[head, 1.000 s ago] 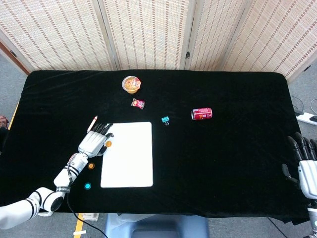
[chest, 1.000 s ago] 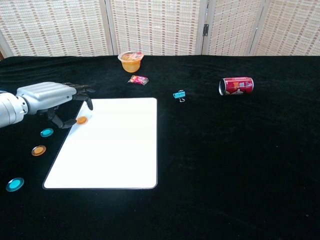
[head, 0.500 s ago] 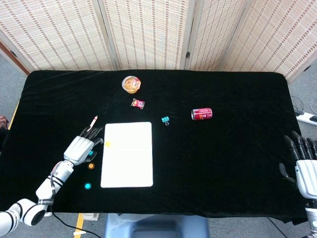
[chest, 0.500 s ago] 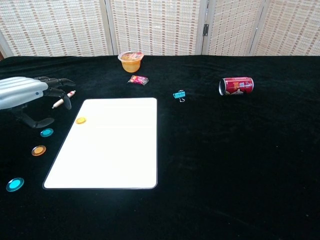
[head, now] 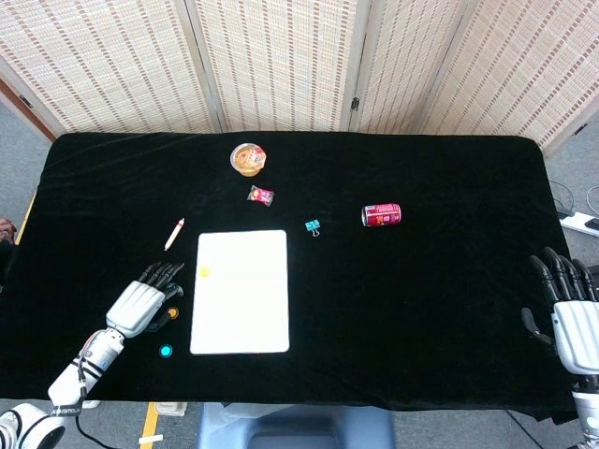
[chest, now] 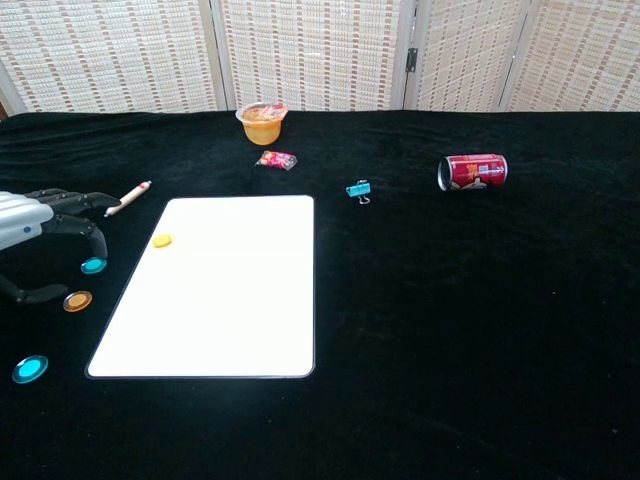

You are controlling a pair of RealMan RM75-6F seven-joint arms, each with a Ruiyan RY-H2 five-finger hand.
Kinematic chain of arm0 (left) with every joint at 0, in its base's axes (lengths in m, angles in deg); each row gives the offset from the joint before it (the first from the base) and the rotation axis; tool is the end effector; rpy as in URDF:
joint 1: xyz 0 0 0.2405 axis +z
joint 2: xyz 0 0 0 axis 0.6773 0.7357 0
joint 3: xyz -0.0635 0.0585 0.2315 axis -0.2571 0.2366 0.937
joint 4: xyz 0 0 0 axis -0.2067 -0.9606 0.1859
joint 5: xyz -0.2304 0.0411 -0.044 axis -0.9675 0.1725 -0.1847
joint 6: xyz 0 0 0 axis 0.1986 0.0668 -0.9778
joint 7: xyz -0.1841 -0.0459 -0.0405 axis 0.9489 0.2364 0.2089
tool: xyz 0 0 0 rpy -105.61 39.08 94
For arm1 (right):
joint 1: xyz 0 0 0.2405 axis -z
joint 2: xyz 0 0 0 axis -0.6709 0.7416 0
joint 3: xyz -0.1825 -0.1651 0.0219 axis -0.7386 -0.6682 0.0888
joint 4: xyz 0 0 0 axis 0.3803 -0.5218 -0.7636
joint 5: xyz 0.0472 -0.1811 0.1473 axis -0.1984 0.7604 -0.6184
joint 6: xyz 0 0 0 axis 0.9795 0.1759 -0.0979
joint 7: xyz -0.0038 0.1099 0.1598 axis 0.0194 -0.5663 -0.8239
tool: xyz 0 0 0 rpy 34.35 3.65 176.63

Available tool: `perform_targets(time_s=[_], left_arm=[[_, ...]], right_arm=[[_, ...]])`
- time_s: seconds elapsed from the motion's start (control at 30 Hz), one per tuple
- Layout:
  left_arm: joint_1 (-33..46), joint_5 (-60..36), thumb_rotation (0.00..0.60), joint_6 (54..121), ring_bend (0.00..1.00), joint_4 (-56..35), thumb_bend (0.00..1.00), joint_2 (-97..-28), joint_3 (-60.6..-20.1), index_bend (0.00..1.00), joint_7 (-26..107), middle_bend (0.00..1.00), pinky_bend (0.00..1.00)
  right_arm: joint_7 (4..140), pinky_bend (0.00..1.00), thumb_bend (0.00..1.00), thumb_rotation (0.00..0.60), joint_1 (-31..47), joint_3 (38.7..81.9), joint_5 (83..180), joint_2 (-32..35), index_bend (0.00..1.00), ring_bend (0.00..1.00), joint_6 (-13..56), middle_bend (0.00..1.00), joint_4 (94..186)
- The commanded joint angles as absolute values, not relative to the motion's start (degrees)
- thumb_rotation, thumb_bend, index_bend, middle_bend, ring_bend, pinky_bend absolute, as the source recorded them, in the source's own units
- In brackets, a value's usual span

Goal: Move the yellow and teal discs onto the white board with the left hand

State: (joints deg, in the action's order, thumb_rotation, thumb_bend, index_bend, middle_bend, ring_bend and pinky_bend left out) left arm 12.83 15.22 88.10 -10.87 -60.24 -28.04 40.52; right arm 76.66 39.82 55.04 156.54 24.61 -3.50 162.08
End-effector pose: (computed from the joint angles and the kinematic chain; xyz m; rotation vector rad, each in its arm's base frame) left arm -0.2670 0.3289 -0.0162 -1.9684 -0.7937 -0.8035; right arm -0.2993 -0.2261 0.1601 1.3384 -0.8045 0.9232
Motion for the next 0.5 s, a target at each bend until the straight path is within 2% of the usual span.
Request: perform_targets(time_s=[0.03, 0.5], left_arm=[[13.2, 15.5, 0.600, 88.0, 0.00, -11.7, 0.42, -61.0, -27.7, 0.38, 40.6, 0.00, 0.00], [13.6, 15.4, 0.600, 86.1, 0.00, -14.2, 0.42, -63.2, -27.7, 0.40, 40.1, 0.00, 0.00]], right_arm=[[76.6, 0.00, 0.46, 0.600, 39.8, 55.0, 156.6, 24.6, 0.00, 0.02, -3.5, 0.00, 162.1], [76.5, 0.00, 0.46, 0.600, 40.1, 54.8, 156.6, 24.5, 0.00, 0.02, -3.8, 0.00, 162.0]])
